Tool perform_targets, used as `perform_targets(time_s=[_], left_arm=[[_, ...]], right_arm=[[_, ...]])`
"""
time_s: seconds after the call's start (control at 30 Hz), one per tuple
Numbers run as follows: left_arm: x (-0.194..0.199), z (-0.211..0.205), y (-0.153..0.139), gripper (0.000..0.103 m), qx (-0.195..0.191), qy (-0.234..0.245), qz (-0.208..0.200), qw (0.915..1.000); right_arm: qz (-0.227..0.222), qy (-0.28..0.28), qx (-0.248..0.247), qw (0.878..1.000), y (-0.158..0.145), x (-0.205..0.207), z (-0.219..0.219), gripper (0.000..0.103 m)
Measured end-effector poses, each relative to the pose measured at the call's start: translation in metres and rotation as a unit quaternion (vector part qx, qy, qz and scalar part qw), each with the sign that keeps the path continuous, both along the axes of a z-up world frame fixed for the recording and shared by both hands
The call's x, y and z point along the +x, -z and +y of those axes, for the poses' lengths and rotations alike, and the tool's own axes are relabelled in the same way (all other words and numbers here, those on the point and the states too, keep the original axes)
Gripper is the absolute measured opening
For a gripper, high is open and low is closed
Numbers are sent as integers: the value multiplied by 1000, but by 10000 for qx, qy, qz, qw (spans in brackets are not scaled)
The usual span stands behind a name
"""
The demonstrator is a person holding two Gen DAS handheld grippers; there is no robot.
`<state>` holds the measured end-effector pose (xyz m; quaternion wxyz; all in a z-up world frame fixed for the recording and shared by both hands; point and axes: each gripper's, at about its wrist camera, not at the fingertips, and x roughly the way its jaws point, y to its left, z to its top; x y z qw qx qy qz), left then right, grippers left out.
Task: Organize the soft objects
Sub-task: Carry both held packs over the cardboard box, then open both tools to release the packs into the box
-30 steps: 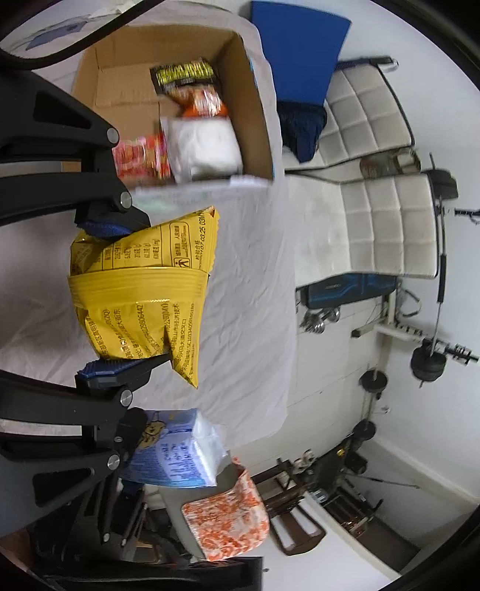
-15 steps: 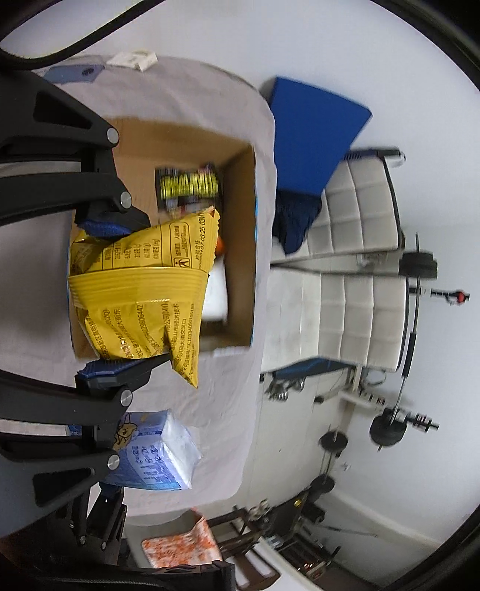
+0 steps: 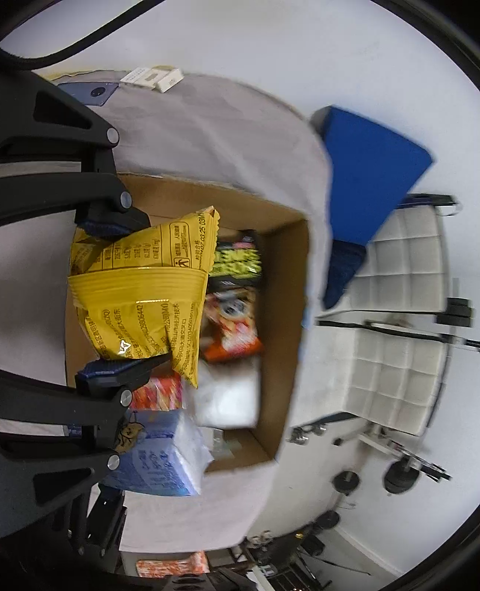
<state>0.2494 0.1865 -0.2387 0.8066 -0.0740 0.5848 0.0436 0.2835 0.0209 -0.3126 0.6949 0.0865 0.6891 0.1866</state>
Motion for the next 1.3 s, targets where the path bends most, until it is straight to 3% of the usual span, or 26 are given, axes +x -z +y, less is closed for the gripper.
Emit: perform_targets(time_s=[0.3,0.57,0.7,0.97,1.3], left_arm=[[21,41,91,48,-714,-85,1162,9906],[39,54,135,49,-1236,-165,1697,9776],[42,54,150,49,-1283,-132,1922,9728],[47,48,164,56,-1137,-46,2115,9707],[47,39,138,71,-971,45,1798,9789]], right_arm=[[700,149,-11,9974,83,15,25,45],[940,279,32,9952,120,24,37,50],[971,294,-9,9948,133,32,42,60],[930,114,-171,9955,144,39,56,72],[321,-56,-694,9971,103,38,39,83]])
